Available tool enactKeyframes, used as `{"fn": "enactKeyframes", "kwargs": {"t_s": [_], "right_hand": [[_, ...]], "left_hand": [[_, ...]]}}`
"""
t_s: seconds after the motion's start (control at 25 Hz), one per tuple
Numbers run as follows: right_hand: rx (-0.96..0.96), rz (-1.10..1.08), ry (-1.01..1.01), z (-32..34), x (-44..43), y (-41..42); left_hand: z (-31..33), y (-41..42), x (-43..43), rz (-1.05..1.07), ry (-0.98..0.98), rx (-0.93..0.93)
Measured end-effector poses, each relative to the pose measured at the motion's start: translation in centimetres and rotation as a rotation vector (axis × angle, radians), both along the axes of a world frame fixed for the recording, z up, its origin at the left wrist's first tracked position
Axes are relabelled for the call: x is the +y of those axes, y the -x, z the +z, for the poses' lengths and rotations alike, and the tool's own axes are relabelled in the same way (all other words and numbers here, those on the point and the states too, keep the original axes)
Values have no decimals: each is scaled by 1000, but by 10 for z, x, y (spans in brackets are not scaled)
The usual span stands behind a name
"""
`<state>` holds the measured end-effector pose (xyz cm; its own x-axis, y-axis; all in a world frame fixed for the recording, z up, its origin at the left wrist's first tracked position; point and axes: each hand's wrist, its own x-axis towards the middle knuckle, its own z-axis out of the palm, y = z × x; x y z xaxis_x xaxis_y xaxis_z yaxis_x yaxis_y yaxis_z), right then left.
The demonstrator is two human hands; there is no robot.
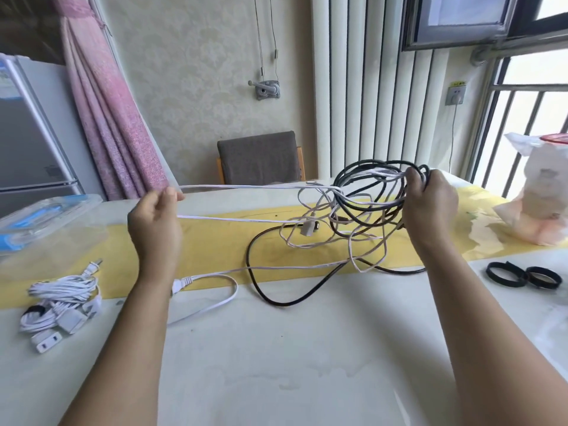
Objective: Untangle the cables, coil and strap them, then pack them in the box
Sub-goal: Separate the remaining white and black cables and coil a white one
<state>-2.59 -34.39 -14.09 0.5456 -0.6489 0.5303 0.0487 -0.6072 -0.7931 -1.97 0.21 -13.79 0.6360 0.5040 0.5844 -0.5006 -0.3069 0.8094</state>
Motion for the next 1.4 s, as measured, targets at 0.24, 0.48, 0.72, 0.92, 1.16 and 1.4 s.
{"fn": "enactKeyframes", "kwargs": {"t_s": [0.24, 0.48, 0.72, 0.92, 1.16, 1.4], "right_hand": [[377, -73, 137, -5, -1, 7], [522, 1119, 332, 21, 63, 39], [752, 1259, 153, 19, 38, 38], [596, 902, 320, 12, 27, 22], [289, 607, -310, 11, 10, 13], [200, 904, -169, 18, 31, 19]], "left_hand": [[-1, 8, -26, -762, 100, 327], [-6, 22, -77, -835, -71, 100], [-34, 8, -69, -306, -395, 245], [-27, 29, -88, -109, -658, -187], [-66, 56, -147, -638, -1393, 8], [-45, 55, -139, -700, -1039, 267]]}}
